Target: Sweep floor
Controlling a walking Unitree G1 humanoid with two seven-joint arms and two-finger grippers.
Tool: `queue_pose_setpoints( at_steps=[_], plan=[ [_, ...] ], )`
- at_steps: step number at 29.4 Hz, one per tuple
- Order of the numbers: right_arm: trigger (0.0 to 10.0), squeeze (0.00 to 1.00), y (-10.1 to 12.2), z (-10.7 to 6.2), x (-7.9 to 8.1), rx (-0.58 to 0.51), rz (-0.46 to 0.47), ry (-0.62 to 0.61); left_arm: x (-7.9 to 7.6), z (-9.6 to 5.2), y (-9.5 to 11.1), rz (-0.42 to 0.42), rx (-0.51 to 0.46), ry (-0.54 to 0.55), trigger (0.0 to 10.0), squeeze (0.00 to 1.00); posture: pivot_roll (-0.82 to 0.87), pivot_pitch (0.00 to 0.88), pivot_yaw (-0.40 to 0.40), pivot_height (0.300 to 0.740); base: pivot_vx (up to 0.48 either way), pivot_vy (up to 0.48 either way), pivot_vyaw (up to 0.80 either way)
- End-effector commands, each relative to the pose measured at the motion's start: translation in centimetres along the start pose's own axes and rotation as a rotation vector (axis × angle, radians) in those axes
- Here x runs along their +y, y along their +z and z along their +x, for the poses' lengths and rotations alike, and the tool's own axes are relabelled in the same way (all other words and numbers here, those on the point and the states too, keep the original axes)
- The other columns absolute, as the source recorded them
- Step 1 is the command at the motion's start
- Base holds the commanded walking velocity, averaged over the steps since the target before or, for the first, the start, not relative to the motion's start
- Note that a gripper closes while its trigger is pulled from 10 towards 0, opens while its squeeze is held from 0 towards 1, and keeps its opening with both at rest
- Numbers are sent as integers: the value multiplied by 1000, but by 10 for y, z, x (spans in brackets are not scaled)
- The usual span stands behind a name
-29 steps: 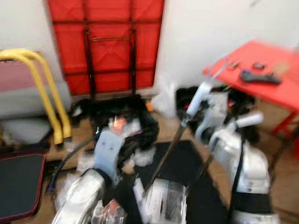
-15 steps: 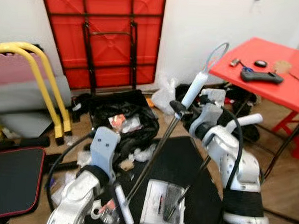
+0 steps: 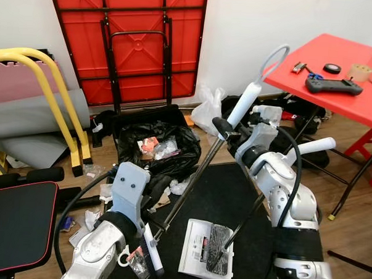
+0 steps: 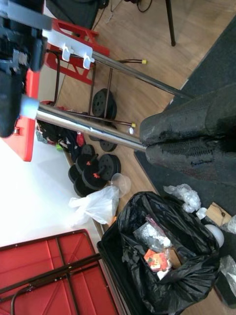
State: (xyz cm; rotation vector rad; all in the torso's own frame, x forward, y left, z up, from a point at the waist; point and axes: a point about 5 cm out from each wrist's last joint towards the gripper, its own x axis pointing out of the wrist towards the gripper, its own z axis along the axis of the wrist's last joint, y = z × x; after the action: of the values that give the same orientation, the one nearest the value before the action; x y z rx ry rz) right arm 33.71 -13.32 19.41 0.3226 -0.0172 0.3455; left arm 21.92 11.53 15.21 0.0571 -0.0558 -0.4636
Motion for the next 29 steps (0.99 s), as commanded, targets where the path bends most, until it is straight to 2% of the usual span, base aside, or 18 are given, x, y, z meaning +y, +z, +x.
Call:
queue_pose_setpoints(
  at_steps=[1,6,8,18,19,24,26,29],
  plan=[
    [10000,0,8,5,3,-61,38,33,0,-3,-1,7,18,54,10000,0,-46,116,-71,740,0,0,0],
    [10000,0,1,13,3,-46,56,53,-4,-6,3,22,17,52,10000,0,-31,153,-72,740,0,0,0],
    [10000,0,-5,22,4,-31,75,79,-8,-10,6,23,18,50,10000,0,-13,185,-76,740,0,0,0],
    [10000,0,-8,39,7,-40,108,107,-12,-20,11,11,31,50,10000,0,22,236,-76,740,0,0,0],
    [10000,0,-9,45,10,-43,107,112,-14,-24,13,5,39,51,10000,0,34,251,-73,740,0,0,0],
    [10000,0,-9,50,11,-47,97,103,-14,-28,14,3,45,52,10000,0,37,261,-67,740,0,0,0],
    [10000,0,-9,55,9,-49,54,76,-15,-30,15,1,50,51,10000,0,47,270,-62,740,0,0,0],
    [10000,0,-11,58,6,-40,37,55,-15,-31,16,0,54,50,10000,0,50,274,-60,740,0,0,0]
  ],
)
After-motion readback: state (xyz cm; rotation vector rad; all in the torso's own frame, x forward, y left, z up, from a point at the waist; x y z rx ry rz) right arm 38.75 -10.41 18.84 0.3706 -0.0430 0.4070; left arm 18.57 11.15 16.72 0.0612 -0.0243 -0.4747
